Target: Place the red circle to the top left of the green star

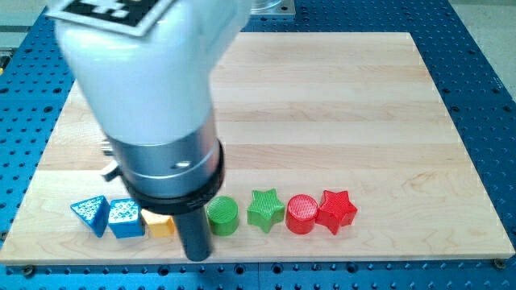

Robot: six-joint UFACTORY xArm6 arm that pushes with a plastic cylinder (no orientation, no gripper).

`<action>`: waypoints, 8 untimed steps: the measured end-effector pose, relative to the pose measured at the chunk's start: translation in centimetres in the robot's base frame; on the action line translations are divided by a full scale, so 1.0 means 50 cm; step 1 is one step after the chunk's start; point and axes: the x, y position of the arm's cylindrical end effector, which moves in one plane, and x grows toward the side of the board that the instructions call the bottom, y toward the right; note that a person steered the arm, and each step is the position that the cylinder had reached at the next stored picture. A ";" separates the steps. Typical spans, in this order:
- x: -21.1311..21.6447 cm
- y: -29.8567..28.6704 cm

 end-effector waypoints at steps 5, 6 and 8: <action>-0.013 0.261; -0.121 0.264; -0.183 0.289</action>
